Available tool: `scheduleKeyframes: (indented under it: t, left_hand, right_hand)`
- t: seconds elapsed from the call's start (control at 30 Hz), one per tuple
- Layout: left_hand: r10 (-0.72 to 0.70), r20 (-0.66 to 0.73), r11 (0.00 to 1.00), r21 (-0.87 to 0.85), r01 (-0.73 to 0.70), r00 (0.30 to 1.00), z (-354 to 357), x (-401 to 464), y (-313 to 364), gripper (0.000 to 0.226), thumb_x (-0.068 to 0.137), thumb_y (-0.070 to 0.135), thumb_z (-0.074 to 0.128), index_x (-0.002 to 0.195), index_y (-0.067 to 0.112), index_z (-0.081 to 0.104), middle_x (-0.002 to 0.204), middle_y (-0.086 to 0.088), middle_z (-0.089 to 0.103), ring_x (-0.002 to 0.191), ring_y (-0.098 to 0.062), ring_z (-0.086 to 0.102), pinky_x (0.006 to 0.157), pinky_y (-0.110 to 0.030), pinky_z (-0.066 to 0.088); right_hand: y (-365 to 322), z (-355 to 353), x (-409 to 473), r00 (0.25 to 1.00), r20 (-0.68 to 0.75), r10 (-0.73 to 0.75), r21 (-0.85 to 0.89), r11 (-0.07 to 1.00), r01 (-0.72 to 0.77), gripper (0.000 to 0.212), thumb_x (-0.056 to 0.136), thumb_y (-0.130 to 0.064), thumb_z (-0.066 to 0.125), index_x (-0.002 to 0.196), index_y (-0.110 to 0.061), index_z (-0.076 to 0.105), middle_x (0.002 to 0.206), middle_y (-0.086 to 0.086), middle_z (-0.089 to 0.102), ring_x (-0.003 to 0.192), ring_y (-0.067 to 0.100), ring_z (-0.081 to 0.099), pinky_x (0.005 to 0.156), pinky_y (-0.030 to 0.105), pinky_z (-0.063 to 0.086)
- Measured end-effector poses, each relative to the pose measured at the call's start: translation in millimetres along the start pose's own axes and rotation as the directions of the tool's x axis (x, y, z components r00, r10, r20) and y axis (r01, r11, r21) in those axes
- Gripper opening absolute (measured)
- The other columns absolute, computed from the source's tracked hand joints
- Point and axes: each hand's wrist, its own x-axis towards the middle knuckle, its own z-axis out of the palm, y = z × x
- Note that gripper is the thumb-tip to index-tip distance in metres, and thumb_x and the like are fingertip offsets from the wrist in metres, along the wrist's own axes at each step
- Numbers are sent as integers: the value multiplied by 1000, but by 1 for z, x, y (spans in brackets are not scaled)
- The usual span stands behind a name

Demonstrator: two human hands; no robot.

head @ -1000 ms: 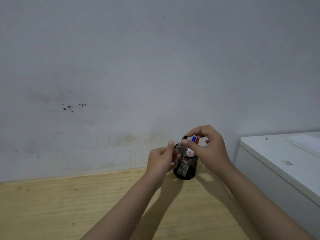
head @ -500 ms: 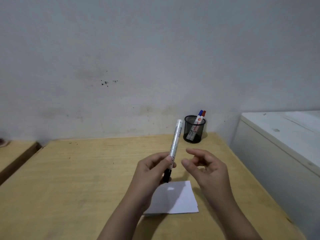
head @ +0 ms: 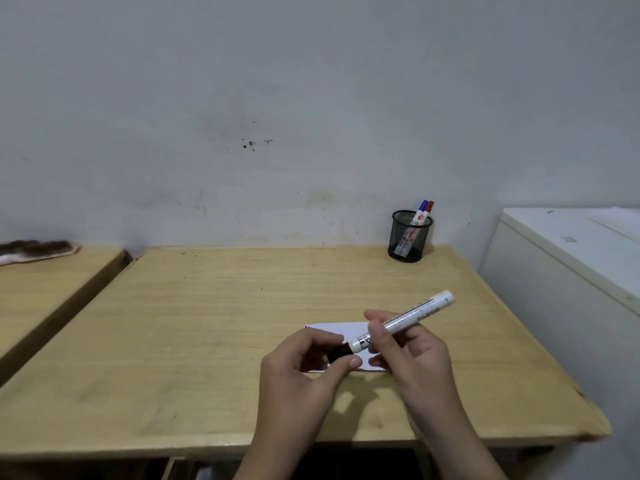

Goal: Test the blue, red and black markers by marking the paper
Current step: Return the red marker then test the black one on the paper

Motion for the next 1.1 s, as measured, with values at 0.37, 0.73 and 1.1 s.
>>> scheduleKeyframes:
  t: [0.37, 0.73, 1.1]
  left_hand:
    - [459, 191, 780, 381, -497, 868, 9, 3, -20, 11, 83, 12, 57, 93, 16, 61, 77, 1, 66, 70, -5, 55, 69, -4, 36]
    - [112, 76, 929, 347, -131, 991, -15, 50, -42, 21, 81, 7, 65, 90, 23, 72, 81, 6, 64, 79, -5, 60, 66, -7, 43]
    - [-259, 59, 890, 403, 215, 964, -7, 123, -96, 15, 73, 4, 70, 83, 15, 68, 77, 7, 67, 73, -8, 62, 64, -14, 44]
  right_hand:
    - [13, -3, 7, 999, -1, -36, 9, 999, 36, 26, 66, -28, 70, 77, -4, 68, 67, 7, 71, 66, 22, 67, 64, 29, 58]
    - [8, -22, 27, 989, -142, -41, 85, 995, 54, 21, 71, -25, 67, 83, -7, 67, 68, 2, 74, 70, 12, 70, 63, 19, 56]
    - [21, -27, 33, 993, -118, -12, -20, 1000, 10, 28, 65, -30, 72, 81, -8, 71, 74, 5, 75, 74, 17, 71, 65, 24, 58]
